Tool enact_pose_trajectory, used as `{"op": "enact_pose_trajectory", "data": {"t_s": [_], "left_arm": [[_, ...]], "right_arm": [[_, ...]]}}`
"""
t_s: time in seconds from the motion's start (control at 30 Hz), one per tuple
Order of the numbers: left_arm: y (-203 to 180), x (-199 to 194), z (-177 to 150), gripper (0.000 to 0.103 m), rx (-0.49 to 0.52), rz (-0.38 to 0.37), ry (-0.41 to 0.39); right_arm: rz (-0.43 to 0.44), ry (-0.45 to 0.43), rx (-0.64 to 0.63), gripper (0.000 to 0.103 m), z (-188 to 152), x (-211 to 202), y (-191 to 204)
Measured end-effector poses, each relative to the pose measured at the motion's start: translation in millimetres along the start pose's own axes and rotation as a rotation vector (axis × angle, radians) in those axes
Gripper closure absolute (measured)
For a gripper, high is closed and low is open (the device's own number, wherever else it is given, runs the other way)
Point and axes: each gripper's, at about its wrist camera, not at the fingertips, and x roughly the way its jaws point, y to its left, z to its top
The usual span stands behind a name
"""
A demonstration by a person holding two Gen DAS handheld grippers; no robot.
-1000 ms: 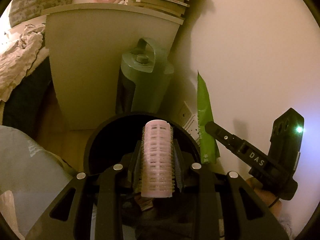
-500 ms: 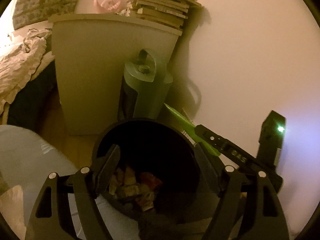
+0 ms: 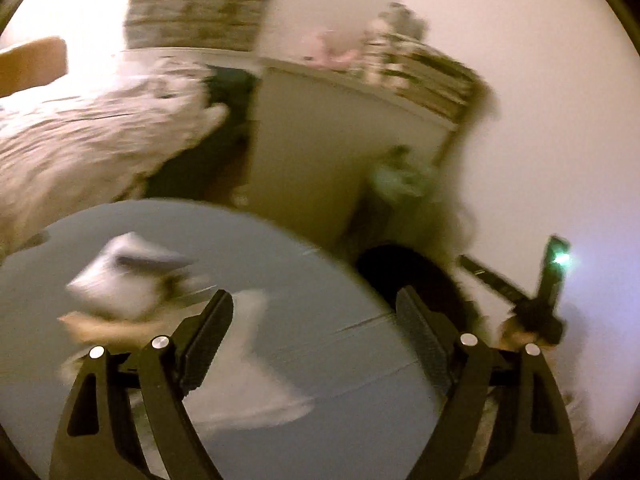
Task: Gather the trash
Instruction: 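Grasp the tan paper scrap with the right tool while the left tool grasps the Doublemint pack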
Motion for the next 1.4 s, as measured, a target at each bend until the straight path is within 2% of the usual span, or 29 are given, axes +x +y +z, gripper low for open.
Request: {"op": "enact_pose_trajectory", "data": {"t_s": [0.1, 0.17, 0.27, 0.37, 0.47, 0.63, 0.7, 0.8, 1.0, 1.03, 1.1, 1.2, 1.33, 1.4], "left_arm": [[49, -16, -23, 0.02, -0.075, 0.092, 0.035], [80, -24, -41, 0.02, -0.137, 0.128, 0.067], [110, -34, -61, 0.02, -0.198, 0.147, 0.085], [122, -33, -69, 0.02, -0.208, 0.148, 0.094], [127, -29, -69, 0.02, -0.196, 0.143, 0.093], [132, -25, -72, 0.02, -0.154, 0.131, 0.107], [133, -24, -75, 0.02, -0.131, 0.132, 0.12], [137, -23, -77, 0.02, -0.087, 0.146, 0.144], [141, -14, -67, 0.019, -0.039, 0.141, 0.159], [140, -11, -65, 0.019, -0.024, 0.14, 0.165], [135, -6, -60, 0.019, 0.01, 0.134, 0.173], [127, 6, -52, 0.019, 0.071, 0.13, 0.198], [119, 28, -43, 0.011, 0.13, 0.148, 0.23], [116, 39, -41, 0.011, 0.155, 0.17, 0.281]], "right_arm": [[0.067, 0.029, -0.096, 0.034, -9, 4, 34], [0.168, 0.081, -0.164, 0.034, -17, 11, 69], [0.307, 0.169, -0.262, 0.034, -29, 19, 124], [0.425, 0.256, -0.42, 0.034, -40, 31, 195], [0.466, 0.342, -0.586, 0.034, -51, 49, 262], [0.501, 0.441, -0.787, 0.035, -68, 89, 337], [0.51, 0.495, -0.845, 0.039, -78, 109, 355], [0.484, 0.587, -0.91, 0.05, -100, 138, 373], [0.498, 0.654, -0.766, 0.076, -92, 165, 365], [0.499, 0.663, -0.738, 0.087, -90, 166, 362], [0.489, 0.667, -0.705, 0.097, -84, 164, 354], [0.525, 0.666, -0.539, 0.096, -71, 156, 329], [0.568, 0.606, -0.351, 0.096, -50, 135, 296], [0.595, 0.576, -0.277, 0.096, -42, 122, 280]]}}
